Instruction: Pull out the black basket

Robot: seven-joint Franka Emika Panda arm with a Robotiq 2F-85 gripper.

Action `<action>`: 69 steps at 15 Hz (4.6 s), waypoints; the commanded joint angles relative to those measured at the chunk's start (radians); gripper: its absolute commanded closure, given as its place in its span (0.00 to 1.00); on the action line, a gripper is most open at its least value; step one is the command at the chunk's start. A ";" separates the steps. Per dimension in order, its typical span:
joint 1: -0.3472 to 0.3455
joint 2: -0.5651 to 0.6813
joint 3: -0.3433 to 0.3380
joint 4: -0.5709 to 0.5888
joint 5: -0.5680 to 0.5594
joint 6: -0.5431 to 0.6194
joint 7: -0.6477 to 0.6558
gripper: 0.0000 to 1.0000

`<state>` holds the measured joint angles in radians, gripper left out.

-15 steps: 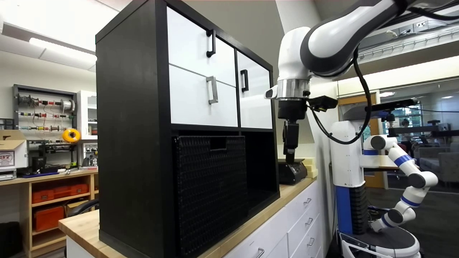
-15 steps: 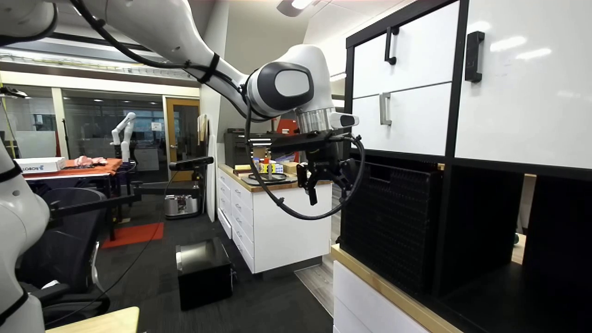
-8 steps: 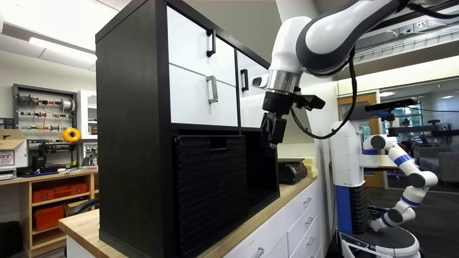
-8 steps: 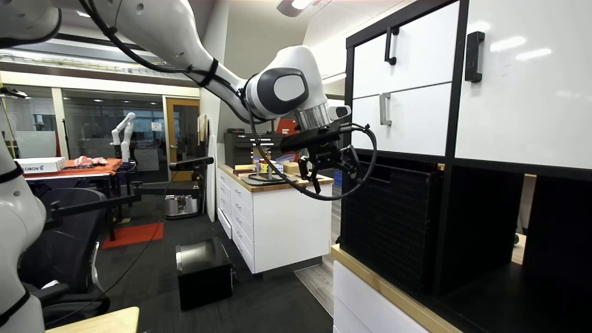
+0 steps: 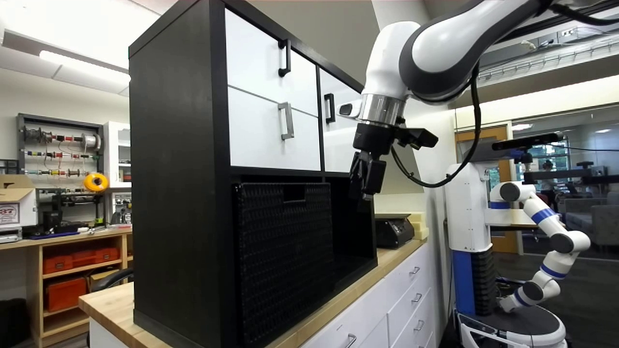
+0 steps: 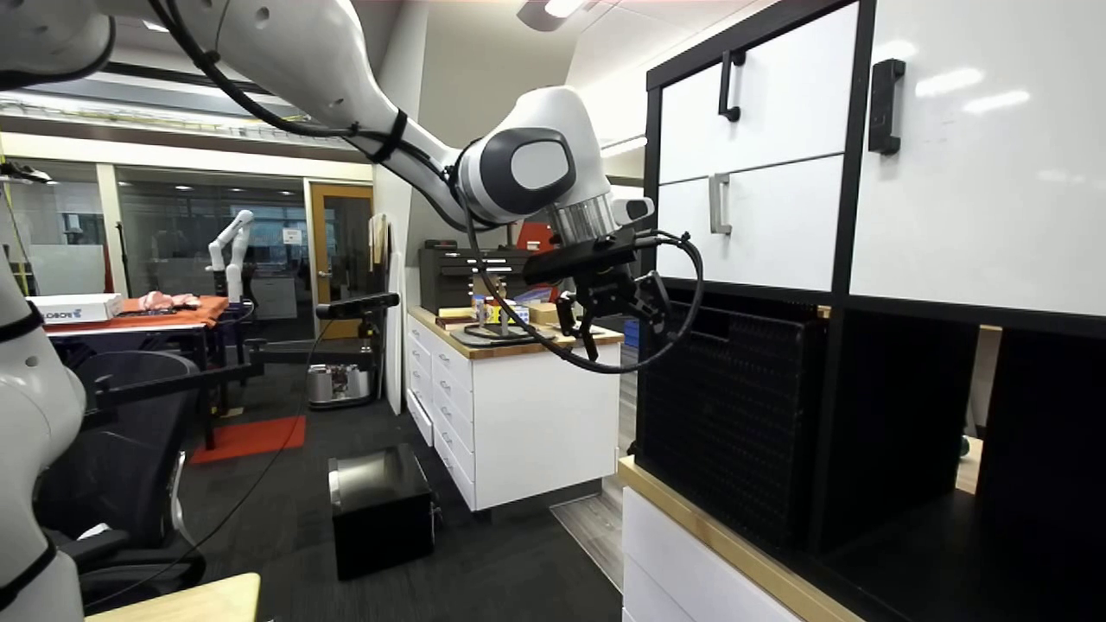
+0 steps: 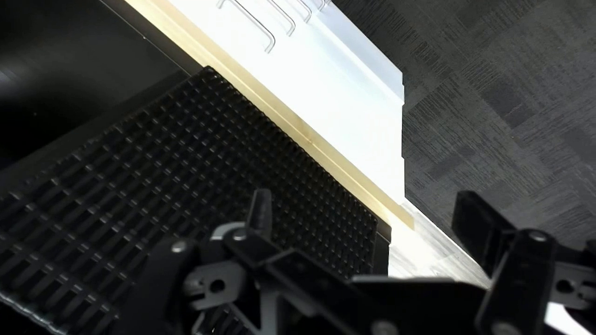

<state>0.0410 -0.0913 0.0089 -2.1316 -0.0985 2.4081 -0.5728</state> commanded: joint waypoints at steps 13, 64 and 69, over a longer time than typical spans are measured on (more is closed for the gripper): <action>0.042 0.140 0.068 0.133 -0.126 0.325 -0.231 0.00; 0.077 -0.135 0.087 -0.071 0.147 0.095 -0.627 0.98; 0.096 -0.199 0.075 -0.133 0.141 0.079 -0.587 0.52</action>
<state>0.1103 -0.2116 0.1098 -2.2151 0.0296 2.5126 -1.1850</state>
